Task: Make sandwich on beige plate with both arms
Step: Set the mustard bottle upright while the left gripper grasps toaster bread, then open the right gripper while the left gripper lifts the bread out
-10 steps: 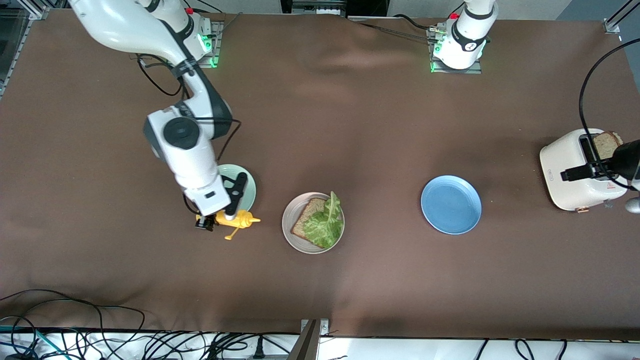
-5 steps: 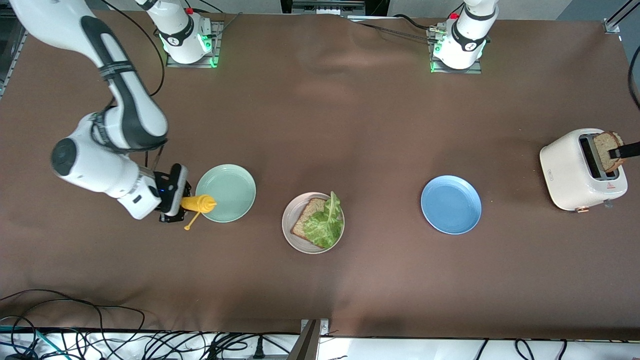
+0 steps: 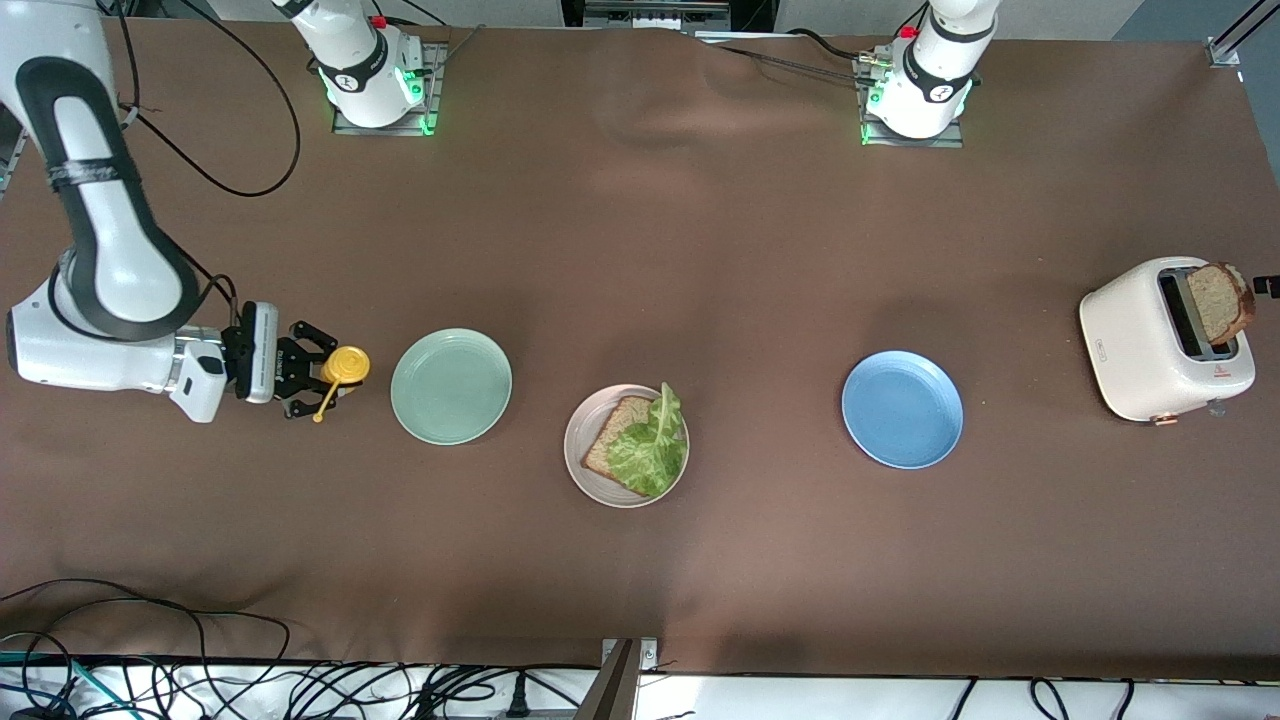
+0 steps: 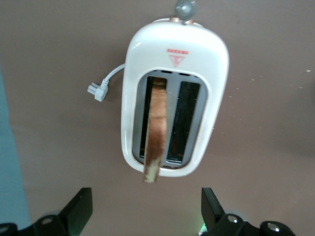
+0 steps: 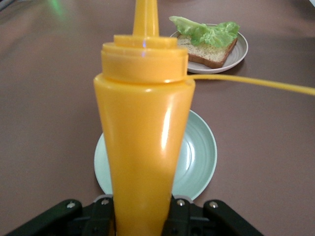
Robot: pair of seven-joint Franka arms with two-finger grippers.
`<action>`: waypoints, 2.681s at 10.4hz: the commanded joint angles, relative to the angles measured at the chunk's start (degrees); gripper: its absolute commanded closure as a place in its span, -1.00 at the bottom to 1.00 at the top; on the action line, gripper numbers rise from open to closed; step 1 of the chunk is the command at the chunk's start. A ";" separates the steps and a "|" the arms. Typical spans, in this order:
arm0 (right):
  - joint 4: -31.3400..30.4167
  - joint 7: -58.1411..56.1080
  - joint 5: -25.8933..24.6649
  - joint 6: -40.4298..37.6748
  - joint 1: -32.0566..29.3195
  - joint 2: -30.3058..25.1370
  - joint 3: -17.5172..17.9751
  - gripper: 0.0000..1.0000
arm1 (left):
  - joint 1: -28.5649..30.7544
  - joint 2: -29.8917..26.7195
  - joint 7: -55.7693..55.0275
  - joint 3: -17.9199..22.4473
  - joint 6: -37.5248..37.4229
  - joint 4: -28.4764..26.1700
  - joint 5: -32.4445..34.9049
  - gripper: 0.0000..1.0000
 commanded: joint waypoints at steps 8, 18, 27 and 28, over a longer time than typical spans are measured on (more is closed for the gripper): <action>4.85 -24.41 7.79 -21.32 -9.43 16.93 -2.02 1.00 | 1.91 2.76 -0.11 -0.84 4.31 -6.54 1.97 -0.39; 9.34 -31.70 7.00 -16.06 -10.40 22.65 -2.37 1.00 | 1.29 -4.25 0.93 -4.52 -0.77 -4.52 1.98 1.00; 11.97 -34.53 7.61 -15.18 -9.79 24.68 -3.78 -1.00 | 0.86 -8.49 -18.42 -18.32 -8.61 -1.27 -13.42 1.00; 12.24 -34.44 7.52 -15.18 -9.78 24.51 -3.96 -1.00 | -0.63 -8.32 -24.14 -18.41 -8.52 -1.27 -18.71 1.00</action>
